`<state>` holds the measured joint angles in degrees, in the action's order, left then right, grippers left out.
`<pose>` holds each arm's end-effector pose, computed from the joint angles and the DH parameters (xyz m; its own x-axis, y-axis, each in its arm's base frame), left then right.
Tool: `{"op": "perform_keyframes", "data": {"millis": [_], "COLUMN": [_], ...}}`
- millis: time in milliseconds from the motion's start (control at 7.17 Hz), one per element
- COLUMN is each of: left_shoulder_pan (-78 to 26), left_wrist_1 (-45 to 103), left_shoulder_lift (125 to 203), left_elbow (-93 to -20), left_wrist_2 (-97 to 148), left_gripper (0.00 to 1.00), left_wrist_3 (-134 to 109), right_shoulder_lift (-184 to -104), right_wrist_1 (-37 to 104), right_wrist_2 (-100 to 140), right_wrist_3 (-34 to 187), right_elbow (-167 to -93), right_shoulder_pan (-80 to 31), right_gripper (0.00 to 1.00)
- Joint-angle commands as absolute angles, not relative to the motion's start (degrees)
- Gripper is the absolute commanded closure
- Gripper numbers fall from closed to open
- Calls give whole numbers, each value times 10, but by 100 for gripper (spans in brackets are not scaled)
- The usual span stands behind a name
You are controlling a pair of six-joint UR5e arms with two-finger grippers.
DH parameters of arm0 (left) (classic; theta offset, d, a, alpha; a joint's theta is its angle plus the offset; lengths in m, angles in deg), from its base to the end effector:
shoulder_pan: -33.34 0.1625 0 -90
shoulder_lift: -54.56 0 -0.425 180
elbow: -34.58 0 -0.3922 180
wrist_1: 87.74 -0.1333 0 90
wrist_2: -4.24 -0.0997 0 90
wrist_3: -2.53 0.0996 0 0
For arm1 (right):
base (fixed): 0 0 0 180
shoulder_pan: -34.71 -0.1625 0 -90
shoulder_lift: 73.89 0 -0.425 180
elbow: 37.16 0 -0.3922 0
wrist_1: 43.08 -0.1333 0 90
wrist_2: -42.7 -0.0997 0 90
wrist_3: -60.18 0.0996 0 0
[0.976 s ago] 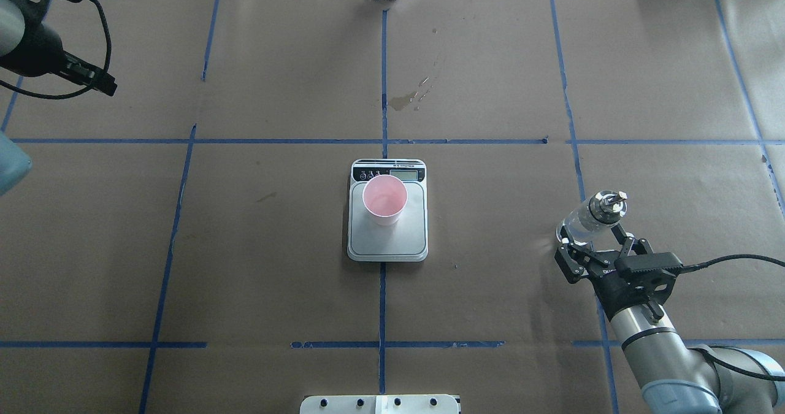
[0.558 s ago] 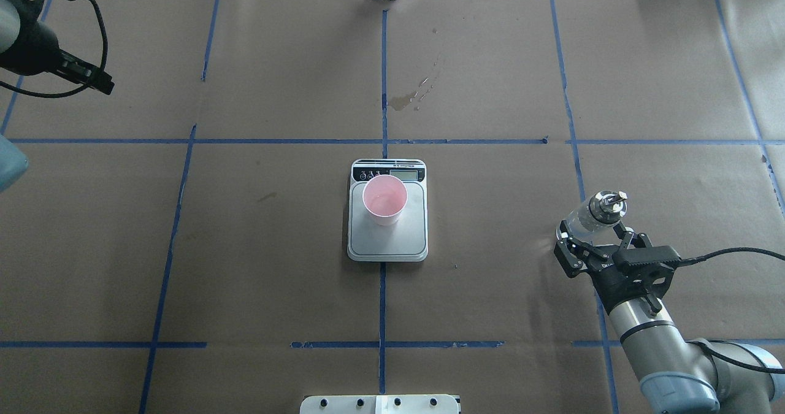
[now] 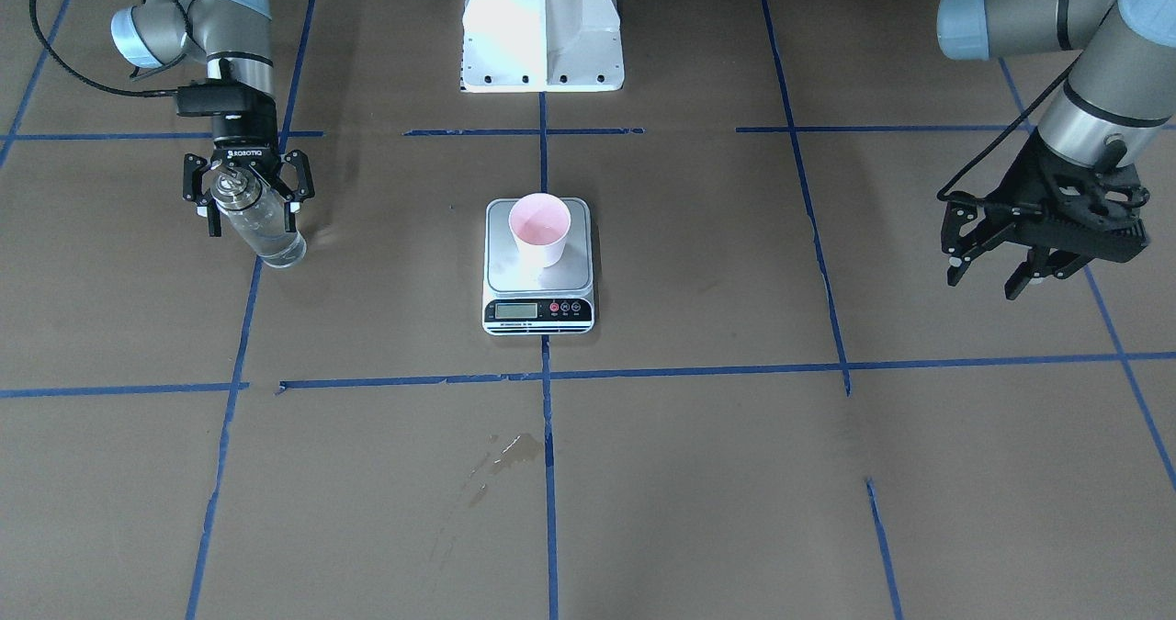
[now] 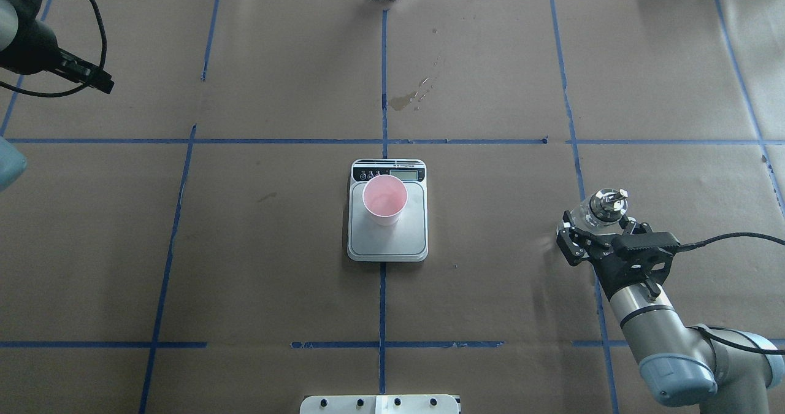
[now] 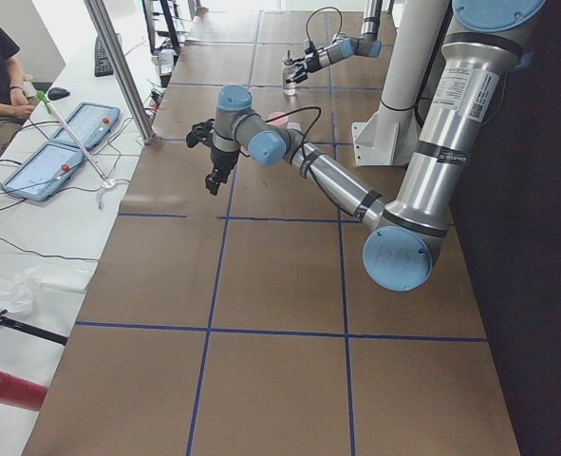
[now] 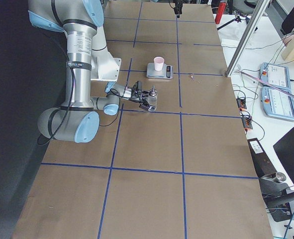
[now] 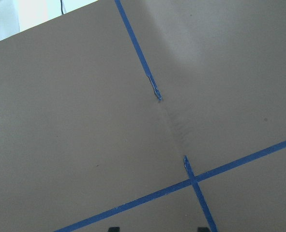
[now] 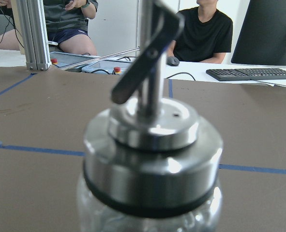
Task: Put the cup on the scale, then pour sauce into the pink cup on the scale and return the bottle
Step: 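Lift the bottle with the right gripper and move it over the cup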
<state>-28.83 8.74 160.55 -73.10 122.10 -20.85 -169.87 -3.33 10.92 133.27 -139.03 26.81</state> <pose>0.1924 -0.5503 0.3566 0.7301 0.3552 -0.5837 -0.0731 0.8900 0.4501 -0.4108 -0.2771 0.4914 0.7524 -0.0502 0.6567 -0.5777 0.4286 0.6947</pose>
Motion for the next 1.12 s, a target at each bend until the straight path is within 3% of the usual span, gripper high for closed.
{"op": "perform_keyframes", "data": {"millis": [0, 139, 279, 697, 976], "left_shoulder_pan": [-289, -289, -290, -293, -292], "left_wrist_1": [87, 87, 87, 87, 87], "left_shoulder_lift": [1605, 1605, 1605, 1606, 1606], "left_elbow": [-734, -734, -734, -739, -739], "left_wrist_2": [1221, 1221, 1221, 1221, 1222], "left_gripper": [38, 38, 38, 38, 38], "left_wrist_3": [-209, -209, -209, -209, -224], "right_shoulder_lift": [-1679, -1678, -1678, -1684, -1675], "right_wrist_1": [-33, -34, -34, -36, -33], "right_wrist_2": [107, 106, 104, 106, 106], "right_wrist_3": [1323, 1322, 1315, 1273, 1262], "right_elbow": [-1385, -1385, -1387, -1402, -1425], "right_shoulder_pan": [264, 264, 263, 260, 247], "right_gripper": [2, 9, 25, 97, 100]}}
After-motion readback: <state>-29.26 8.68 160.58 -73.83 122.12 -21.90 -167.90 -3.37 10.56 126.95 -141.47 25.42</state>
